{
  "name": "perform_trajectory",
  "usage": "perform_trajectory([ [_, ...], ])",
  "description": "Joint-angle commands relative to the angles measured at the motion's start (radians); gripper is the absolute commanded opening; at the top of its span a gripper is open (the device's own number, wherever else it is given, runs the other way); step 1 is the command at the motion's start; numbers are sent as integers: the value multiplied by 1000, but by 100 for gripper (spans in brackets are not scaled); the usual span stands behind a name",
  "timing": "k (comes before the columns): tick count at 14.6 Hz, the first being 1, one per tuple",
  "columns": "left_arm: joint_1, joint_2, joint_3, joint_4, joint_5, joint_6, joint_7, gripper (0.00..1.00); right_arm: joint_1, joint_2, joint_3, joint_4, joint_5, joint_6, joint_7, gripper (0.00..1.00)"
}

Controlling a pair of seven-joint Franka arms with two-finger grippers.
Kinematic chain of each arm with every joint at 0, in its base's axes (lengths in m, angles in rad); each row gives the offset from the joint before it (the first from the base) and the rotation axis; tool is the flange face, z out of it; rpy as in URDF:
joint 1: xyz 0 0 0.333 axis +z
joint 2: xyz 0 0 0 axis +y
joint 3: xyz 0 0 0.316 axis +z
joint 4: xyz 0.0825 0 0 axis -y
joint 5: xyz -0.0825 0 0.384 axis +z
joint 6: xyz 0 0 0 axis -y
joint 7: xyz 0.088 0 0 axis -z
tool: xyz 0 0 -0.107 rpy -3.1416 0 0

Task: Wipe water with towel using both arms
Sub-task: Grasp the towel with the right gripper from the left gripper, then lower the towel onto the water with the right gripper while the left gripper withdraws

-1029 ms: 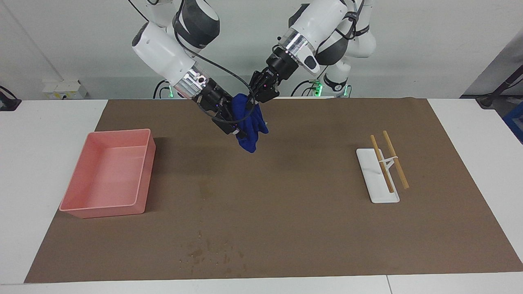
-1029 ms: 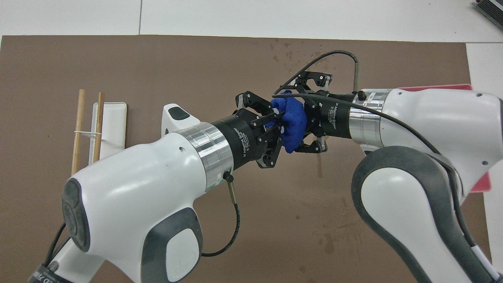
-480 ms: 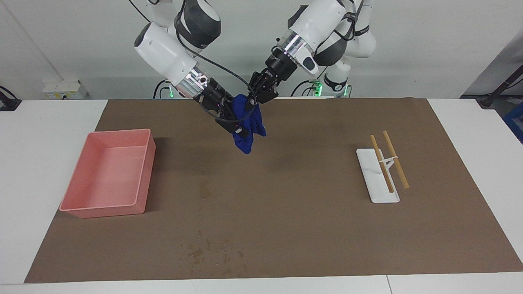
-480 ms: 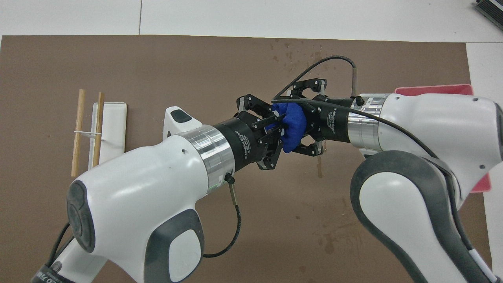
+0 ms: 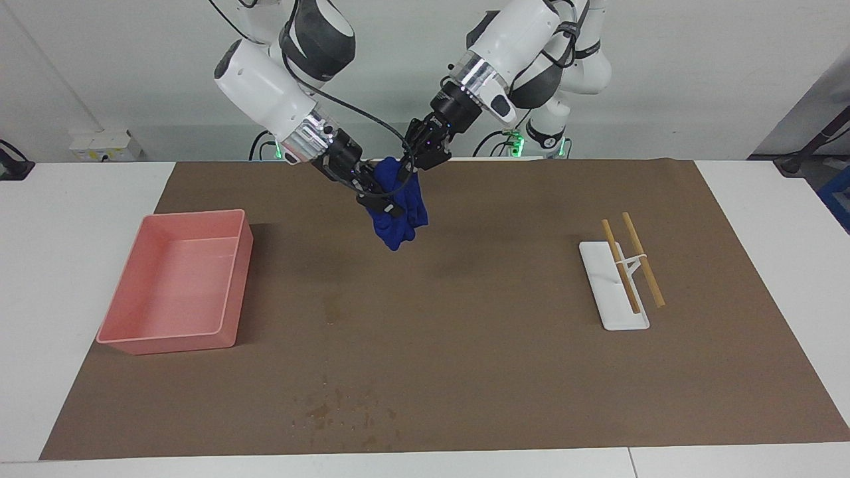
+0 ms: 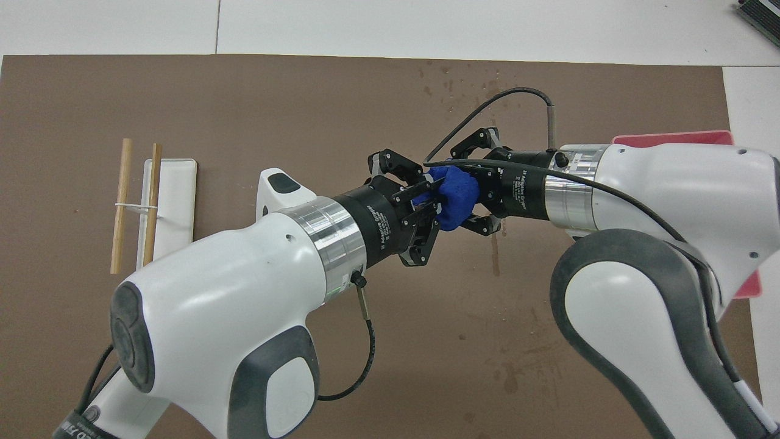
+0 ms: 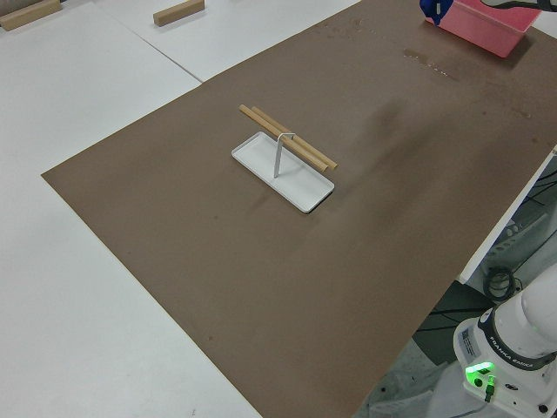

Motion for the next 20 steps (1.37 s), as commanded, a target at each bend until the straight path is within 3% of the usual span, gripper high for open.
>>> perform_trajectory([
  [1, -7, -32, 13, -30, -19, 6, -5, 100, -23, -24, 2, -16, -5, -53, -114, 0],
  [5, 31, -28, 24, -24, -13, 0, 1, 100, -47, -39, 2, -26, -155, -180, -339, 0],
  [8, 121, -19, 24, 17, -3, -113, 76, 100, -72, -68, 2, -70, -299, -290, -662, 0],
  [15, 227, -18, 26, 56, 331, -357, 508, 100, -70, -70, 7, -161, -540, -304, -1019, 0],
  [20, 344, -16, 26, 129, 488, -658, 1037, 100, -69, 45, 7, -182, -646, -292, -1179, 0],
])
